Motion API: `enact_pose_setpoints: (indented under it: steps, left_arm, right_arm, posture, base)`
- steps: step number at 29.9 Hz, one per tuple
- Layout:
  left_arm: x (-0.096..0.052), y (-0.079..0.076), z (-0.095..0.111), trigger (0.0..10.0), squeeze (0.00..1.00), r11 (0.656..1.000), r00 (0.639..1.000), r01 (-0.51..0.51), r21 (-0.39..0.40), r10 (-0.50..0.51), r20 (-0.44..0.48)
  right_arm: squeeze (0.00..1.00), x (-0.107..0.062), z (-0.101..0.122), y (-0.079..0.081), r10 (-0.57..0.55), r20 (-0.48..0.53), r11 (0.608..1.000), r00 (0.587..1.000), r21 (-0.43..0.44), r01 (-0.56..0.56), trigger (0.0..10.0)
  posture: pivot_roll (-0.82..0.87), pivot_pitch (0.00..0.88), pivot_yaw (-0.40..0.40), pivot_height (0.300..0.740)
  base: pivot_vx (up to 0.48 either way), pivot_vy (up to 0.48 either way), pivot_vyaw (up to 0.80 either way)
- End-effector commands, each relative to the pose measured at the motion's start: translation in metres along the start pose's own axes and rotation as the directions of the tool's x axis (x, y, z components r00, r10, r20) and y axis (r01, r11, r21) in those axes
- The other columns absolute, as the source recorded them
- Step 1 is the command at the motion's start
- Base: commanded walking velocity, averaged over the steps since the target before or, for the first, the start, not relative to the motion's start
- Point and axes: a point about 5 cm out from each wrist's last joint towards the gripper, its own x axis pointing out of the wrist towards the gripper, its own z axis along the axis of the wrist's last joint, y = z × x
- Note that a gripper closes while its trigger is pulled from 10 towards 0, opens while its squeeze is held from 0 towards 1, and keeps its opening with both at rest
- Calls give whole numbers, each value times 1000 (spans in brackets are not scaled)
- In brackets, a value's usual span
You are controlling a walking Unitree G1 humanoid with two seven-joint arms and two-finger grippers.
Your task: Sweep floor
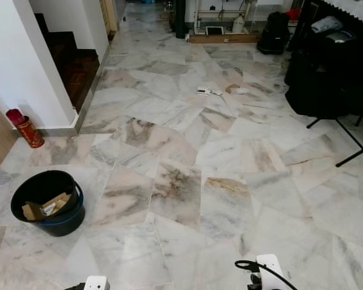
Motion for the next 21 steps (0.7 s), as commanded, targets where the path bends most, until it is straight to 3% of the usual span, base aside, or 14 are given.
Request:
enact_pose_setpoints:
  steps: [1, 21]
  left_arm:
    - [1, 1, 5, 10000, 0, 1000, 1000, -9, 6, 9, 4]
    - [-1, 10, 7, 10000, 0, 1000, 999, -12, -24, 13, 45]
  right_arm:
    - [0, 0, -3, 3, 1, -9, 1000, 1000, 30, -1, 10000]
    - [0, 1, 1, 10, 28, 5, 999, 1000, 36, -29, 10000]
  posture:
    - [-80, 0, 4, 740]
    - [-59, 0, -4, 740]
  base:
    - [0, 0, 0]
    - [292, 0, 0]
